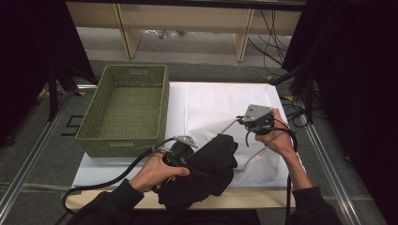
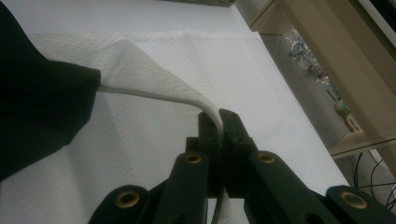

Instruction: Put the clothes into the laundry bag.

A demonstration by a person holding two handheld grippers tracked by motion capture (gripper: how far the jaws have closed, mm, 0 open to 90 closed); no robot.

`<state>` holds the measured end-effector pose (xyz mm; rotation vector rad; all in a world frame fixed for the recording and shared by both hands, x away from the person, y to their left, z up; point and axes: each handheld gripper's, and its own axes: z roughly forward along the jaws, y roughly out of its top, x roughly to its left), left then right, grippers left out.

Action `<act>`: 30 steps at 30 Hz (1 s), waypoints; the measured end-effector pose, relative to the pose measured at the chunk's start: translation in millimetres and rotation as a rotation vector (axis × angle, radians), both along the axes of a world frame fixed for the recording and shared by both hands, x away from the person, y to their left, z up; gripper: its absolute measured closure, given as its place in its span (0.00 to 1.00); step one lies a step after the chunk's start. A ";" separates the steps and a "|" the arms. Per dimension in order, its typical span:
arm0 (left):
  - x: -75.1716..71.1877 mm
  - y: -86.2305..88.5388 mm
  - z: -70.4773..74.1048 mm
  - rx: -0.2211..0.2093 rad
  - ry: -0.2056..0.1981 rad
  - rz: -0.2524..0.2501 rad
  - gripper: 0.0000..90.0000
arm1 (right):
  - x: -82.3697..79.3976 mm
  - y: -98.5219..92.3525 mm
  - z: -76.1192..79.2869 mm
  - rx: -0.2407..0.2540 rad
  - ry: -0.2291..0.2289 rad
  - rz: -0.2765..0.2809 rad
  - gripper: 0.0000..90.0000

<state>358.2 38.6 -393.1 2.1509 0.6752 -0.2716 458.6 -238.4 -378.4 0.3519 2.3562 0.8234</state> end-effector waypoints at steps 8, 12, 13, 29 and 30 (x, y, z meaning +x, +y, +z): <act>12.1 -7.8 -7.6 0.023 0.007 0.014 0.60 | -0.3 -0.5 1.1 -0.009 -0.008 0.015 0.99; 16.8 -12.9 -10.4 0.031 0.007 0.026 0.60 | -0.6 -0.4 2.6 0.001 -0.011 0.012 0.99; 17.6 -14.0 -11.1 0.032 0.003 0.032 0.60 | -1.1 -0.2 2.6 0.005 -0.008 0.008 0.99; 48.9 -31.2 -17.7 0.048 0.027 0.076 0.59 | -3.4 2.0 4.7 0.018 -0.010 -0.001 0.99; 51.4 -32.0 -19.0 0.046 0.032 0.077 0.60 | -3.1 1.7 4.9 0.013 -0.016 0.005 0.99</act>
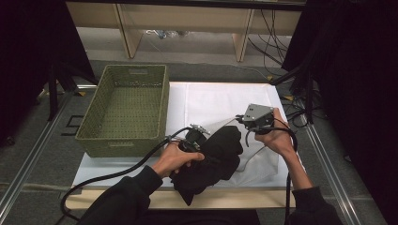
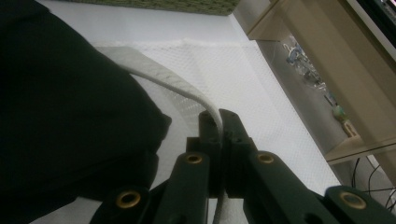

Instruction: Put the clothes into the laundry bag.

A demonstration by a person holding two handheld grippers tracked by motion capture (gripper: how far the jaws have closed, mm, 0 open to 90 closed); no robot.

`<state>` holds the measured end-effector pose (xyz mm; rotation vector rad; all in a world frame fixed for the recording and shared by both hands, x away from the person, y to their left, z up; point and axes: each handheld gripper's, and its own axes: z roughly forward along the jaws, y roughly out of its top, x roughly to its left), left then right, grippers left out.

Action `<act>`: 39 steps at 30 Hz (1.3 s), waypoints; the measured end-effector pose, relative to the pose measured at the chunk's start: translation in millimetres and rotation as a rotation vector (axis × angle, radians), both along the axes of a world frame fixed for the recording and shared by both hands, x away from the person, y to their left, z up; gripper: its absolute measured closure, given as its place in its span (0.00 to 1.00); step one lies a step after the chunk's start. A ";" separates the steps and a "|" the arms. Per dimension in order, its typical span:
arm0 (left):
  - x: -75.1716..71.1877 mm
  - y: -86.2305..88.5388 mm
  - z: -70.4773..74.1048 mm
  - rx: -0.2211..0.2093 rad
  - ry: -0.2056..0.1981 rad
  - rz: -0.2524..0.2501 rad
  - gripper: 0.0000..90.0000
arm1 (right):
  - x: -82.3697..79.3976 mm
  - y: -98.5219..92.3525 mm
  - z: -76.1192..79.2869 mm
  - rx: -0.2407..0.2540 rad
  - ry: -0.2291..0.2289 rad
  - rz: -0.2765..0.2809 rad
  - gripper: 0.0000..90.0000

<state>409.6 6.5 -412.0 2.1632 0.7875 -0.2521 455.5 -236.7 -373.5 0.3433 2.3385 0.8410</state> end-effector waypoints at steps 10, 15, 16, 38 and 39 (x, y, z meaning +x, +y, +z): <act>17.4 -25.3 -2.1 0.009 -0.029 0.031 0.59 | -2.4 1.7 3.1 0.005 -0.003 0.003 0.99; 28.3 -23.9 -7.9 0.046 -0.035 0.086 0.57 | -1.8 0.6 4.2 0.009 -0.013 0.004 0.99; 29.3 -24.7 -10.3 0.052 -0.037 0.098 0.55 | -2.2 2.2 3.4 0.001 -0.002 0.006 0.99; -4.3 14.9 9.5 0.062 -0.180 0.115 0.23 | -1.2 2.4 0.9 -0.015 -0.010 0.026 0.99; -6.5 20.4 8.9 0.087 -0.200 0.108 0.22 | -1.7 2.5 0.9 -0.013 -0.011 0.023 0.99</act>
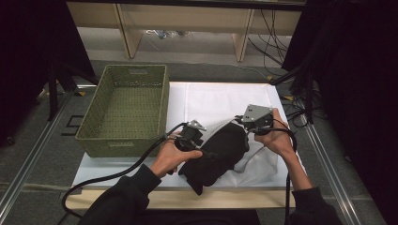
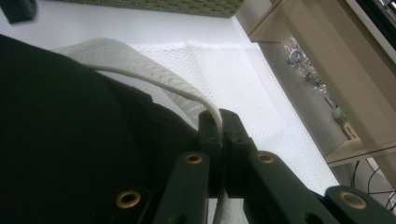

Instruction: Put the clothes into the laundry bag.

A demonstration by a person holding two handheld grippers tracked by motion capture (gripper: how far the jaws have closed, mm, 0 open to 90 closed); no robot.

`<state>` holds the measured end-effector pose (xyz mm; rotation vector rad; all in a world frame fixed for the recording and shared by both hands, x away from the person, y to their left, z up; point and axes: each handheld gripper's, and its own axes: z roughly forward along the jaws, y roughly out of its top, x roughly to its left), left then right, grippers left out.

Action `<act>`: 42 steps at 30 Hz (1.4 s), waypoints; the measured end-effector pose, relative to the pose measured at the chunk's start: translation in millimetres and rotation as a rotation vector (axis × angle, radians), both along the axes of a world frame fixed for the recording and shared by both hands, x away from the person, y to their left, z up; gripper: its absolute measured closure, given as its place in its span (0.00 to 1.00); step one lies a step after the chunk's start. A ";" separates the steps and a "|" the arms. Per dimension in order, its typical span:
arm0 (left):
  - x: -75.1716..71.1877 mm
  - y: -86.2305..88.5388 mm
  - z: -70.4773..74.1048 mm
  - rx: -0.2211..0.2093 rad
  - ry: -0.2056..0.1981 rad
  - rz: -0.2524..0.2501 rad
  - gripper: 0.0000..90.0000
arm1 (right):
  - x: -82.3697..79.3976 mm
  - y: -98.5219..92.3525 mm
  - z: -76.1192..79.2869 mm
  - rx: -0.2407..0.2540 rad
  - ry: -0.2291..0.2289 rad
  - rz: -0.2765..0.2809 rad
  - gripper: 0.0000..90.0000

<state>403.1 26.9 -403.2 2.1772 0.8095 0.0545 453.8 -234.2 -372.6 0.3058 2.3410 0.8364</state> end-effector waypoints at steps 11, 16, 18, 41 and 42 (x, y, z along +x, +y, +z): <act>-32.1 14.1 -34.1 0.033 -0.005 -0.033 0.22 | -0.7 0.2 0.3 -0.001 -0.002 0.004 0.99; -35.8 5.5 -43.3 0.056 -0.012 -0.051 0.23 | -1.0 0.1 0.8 -0.001 -0.003 0.009 0.99; -34.3 4.2 -47.3 0.075 -0.012 -0.057 0.20 | -1.3 0.0 0.3 0.000 0.007 0.005 0.99; -16.1 -27.9 -32.0 -0.053 -0.060 0.008 0.73 | -0.9 1.0 1.4 0.006 0.004 -0.002 0.99; -12.5 -28.2 -30.6 -0.047 -0.060 0.008 0.73 | -0.9 1.0 1.4 0.006 0.004 -0.002 0.99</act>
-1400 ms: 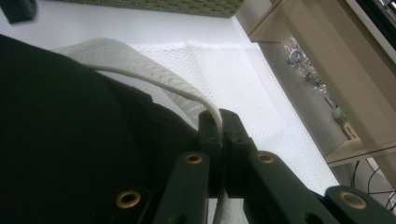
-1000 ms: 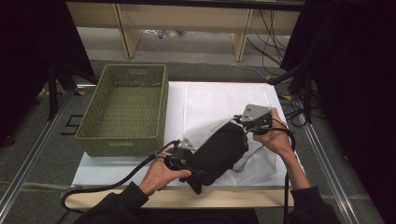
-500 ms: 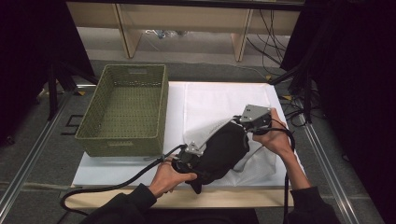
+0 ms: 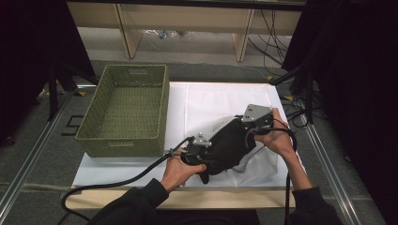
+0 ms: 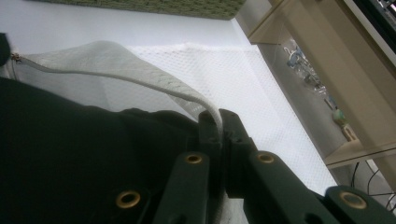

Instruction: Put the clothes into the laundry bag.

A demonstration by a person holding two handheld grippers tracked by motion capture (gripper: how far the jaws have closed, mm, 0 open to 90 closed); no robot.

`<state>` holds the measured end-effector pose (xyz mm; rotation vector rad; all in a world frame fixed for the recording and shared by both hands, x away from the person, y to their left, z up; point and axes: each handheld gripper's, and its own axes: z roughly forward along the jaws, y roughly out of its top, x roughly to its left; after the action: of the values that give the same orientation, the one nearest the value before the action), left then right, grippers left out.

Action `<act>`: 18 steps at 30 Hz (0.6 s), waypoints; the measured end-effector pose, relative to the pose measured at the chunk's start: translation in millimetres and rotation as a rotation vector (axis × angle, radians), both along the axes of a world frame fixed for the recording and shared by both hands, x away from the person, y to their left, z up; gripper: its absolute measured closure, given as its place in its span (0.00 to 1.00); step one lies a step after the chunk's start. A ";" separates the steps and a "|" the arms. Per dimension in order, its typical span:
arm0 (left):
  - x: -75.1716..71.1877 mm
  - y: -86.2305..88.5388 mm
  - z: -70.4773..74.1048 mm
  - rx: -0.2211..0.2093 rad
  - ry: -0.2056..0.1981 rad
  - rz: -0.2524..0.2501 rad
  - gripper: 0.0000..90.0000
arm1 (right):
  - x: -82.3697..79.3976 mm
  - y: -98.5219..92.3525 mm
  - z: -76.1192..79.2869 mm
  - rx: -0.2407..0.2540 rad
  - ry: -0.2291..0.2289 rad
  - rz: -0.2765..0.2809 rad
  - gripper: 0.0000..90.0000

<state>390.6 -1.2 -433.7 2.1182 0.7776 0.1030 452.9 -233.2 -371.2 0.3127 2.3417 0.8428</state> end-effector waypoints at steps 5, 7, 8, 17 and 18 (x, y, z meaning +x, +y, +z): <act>22.5 -7.4 -7.0 -0.037 0.004 0.063 0.73 | -0.5 0.0 0.4 0.002 -0.001 -0.004 0.99; 28.8 -9.7 -10.4 -0.035 0.000 0.089 0.73 | -1.5 0.1 0.3 0.006 0.010 -0.011 0.99; 30.3 -10.2 -10.8 -0.039 -0.002 0.094 0.72 | -0.5 -0.2 0.3 0.004 0.008 -0.003 0.99; 35.9 -12.2 -22.8 -0.051 0.051 0.085 0.61 | -0.1 0.4 -0.5 0.007 0.004 -0.002 0.99; 34.7 -9.8 -20.2 -0.037 0.046 0.069 0.57 | -1.4 0.5 -1.0 0.003 0.013 -0.006 0.99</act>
<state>425.3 -11.0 -453.9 2.0655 0.8739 0.0770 451.5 -232.7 -372.2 0.3272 2.3509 0.8439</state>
